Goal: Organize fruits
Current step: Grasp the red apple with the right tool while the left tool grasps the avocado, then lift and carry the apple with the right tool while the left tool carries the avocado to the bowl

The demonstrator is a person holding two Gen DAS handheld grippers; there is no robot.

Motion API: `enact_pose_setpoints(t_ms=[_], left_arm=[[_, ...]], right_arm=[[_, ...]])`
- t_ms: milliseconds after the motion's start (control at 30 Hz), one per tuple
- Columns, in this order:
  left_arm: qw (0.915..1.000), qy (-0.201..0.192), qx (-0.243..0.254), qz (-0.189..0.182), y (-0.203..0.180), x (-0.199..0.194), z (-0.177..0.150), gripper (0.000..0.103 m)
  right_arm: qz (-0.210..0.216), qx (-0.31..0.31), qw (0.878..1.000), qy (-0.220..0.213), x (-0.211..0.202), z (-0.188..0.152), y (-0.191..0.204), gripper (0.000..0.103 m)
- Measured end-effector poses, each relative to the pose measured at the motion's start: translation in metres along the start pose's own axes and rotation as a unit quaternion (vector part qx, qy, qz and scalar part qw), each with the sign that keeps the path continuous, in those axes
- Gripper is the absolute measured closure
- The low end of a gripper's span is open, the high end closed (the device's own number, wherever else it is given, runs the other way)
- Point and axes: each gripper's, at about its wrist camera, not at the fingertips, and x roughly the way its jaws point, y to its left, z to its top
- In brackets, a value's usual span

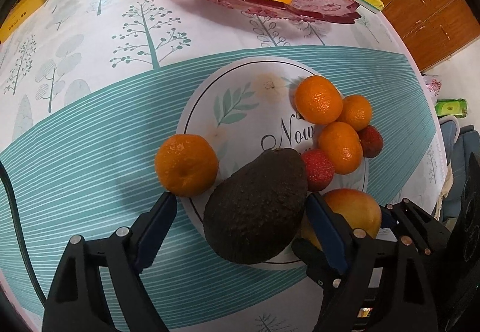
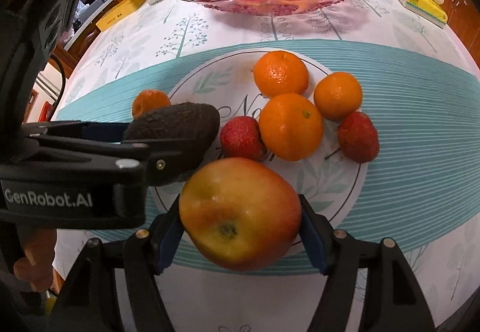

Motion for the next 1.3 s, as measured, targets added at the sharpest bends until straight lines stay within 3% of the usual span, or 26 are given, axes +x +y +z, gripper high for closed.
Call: enact_pose_setpoints(t_ms=[167, 267, 400, 767, 1300], left_arm=[[1.0000, -0.006, 0.002, 0.005, -0.003, -0.001, -0.002, 0.022], [0.9998, -0.009, 0.011, -0.012, -0.009, -0.004, -0.004, 0.040], [0.9994, -0.019, 0.028, 0.003, -0.016, -0.006, -0.009, 0.040], [0.9998, -0.019, 0.003, -0.008, -0.005, -0.016, -0.023, 0.041], [0.9946, -0.099, -0.002, -0.031, -0.027, -0.102, -0.006, 0.041]], right_arm=[[0.002, -0.003, 1.000, -0.005, -0.001, -0.001, 0.000, 0.033], [0.003, -0.005, 1.000, -0.005, -0.002, -0.001, 0.000, 0.034], [0.010, -0.005, 1.000, -0.002, -0.003, -0.003, -0.001, 0.034], [0.023, 0.000, 1.000, -0.010, -0.020, -0.009, -0.008, 0.034], [0.030, -0.022, 0.998, -0.051, -0.080, 0.023, -0.018, 0.034]])
